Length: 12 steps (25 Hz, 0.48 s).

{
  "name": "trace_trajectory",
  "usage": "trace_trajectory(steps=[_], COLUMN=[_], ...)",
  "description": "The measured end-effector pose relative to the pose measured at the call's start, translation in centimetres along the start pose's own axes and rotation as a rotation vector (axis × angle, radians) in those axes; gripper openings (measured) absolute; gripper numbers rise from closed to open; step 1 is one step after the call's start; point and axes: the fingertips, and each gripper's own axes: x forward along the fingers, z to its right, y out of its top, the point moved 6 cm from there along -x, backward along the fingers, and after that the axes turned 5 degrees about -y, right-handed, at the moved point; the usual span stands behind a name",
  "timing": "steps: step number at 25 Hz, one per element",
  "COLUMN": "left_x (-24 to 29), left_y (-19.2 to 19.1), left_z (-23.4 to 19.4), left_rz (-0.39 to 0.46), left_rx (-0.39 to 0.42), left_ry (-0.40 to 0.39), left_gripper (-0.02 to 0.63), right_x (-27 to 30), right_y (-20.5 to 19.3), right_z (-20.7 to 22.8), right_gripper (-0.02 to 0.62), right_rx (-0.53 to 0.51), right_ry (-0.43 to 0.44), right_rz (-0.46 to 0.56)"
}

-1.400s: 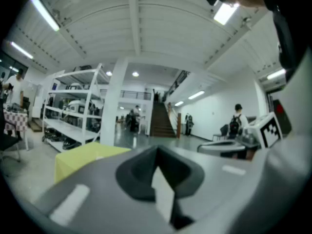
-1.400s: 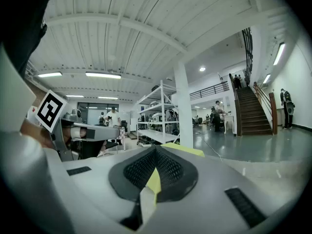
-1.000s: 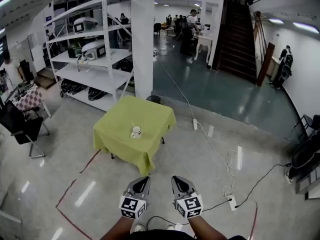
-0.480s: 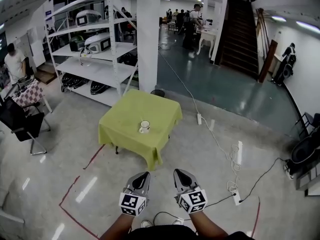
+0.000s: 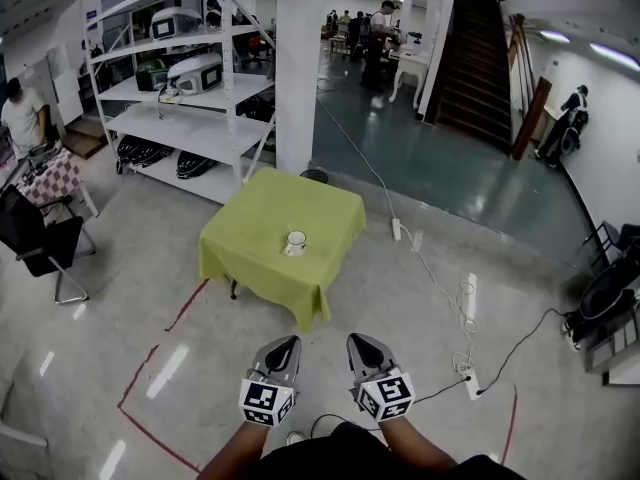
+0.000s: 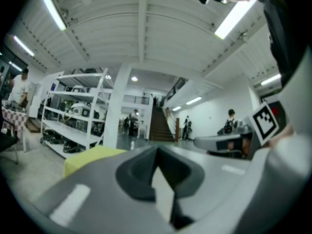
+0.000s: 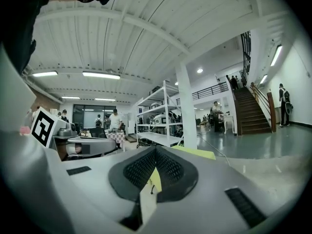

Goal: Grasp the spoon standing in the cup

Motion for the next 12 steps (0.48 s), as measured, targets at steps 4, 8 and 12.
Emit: trace_trajectory(steps=[4, 8, 12], left_x=[-0.1, 0.3, 1.3], left_y=[-0.3, 0.0, 0.3], left_z=[-0.4, -1.3, -2.1], left_rz=[-0.001, 0.004, 0.002], left_rx=[0.001, 0.005, 0.006], left_ry=[-0.007, 0.001, 0.011], left_gripper=[0.006, 0.006, 0.006], right_x=[0.3, 1.4, 2.9], right_y=[0.0, 0.6, 1.0], right_z=[-0.2, 0.1, 0.7], right_gripper=[0.006, 0.006, 0.006], right_rx=[-0.044, -0.069, -0.061], right_ry=[-0.029, -0.058, -0.041], right_rz=[0.008, 0.041, 0.051])
